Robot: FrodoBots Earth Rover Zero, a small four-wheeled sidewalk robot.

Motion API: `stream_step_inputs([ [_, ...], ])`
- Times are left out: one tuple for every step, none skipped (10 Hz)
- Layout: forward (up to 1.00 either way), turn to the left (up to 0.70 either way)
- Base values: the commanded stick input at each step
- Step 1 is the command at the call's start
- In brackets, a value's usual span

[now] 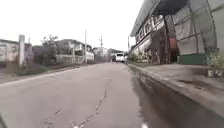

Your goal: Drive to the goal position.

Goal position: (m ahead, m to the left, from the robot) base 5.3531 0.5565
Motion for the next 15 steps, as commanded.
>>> stream_step_inputs([
  [0.90, -0.02],
  [0.90, -0.03],
  [0.90, -0.04],
  [0.90, -0.05],
  [0.90, -0.08],
  [0.90, -0.10],
  [0.90, -0.11],
  [0.90, -0.09],
  [0.90, -0.07],
  [0.90, -0.05],
  [0.90, -0.03],
  [0.90, -0.02],
  [0.90, -0.01],
  [0.90, 0.00],
  [0.90, 0.00],
])
